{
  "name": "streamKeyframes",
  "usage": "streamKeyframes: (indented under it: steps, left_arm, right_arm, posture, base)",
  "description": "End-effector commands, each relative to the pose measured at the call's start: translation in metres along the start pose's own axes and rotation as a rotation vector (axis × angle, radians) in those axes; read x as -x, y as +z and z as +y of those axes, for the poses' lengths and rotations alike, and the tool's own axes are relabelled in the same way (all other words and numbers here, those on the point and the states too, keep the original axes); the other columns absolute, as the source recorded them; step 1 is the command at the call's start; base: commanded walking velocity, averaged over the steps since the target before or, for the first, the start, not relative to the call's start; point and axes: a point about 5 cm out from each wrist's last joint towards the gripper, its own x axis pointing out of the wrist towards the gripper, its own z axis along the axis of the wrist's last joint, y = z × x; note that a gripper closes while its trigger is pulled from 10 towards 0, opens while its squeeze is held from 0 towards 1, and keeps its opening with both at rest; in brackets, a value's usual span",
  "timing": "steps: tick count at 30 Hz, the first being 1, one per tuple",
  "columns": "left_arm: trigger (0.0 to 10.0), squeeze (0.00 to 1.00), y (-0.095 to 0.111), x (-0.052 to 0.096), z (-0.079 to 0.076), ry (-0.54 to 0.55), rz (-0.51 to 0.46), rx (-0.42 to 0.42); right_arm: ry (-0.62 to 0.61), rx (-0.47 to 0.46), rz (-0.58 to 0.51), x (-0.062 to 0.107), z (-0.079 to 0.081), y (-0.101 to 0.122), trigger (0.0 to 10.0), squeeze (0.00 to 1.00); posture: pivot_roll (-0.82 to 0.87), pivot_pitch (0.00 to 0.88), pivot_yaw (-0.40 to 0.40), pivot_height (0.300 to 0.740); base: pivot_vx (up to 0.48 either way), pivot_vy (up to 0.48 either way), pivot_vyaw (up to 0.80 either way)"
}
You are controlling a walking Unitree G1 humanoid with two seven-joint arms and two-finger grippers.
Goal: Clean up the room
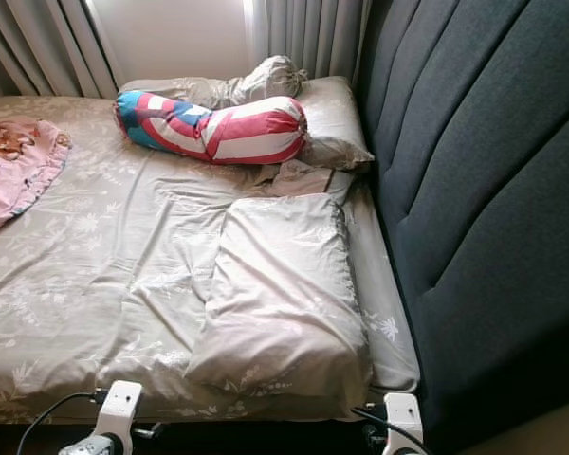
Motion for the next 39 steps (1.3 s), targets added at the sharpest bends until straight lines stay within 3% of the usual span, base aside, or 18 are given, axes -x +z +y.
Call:
streamKeyframes:
  steps: [1,39]
  left_arm:
    - [10.0,0.0,0.0015,-0.0004,-0.0015,-0.007,-0.008,-0.004]
    - [10.0,0.0,0.0028,-0.0002,-0.0008,-0.016,-0.019,0.01]
  right_arm:
    - [-0.007,0.001,0.002,0.0002,-0.0031,0.0011,10.0,0.0]
    - [0.012,-0.001,-0.002,0.0,-0.0016,0.0023,10.0,0.0]
  posture:
    - [-0.09,0.0,-0.032,0.74]
    - [-0.1,0.011,-0.034,0.74]
  base:
    - [0.0,0.0,0.0]
    - [0.0,0.0,0.0]
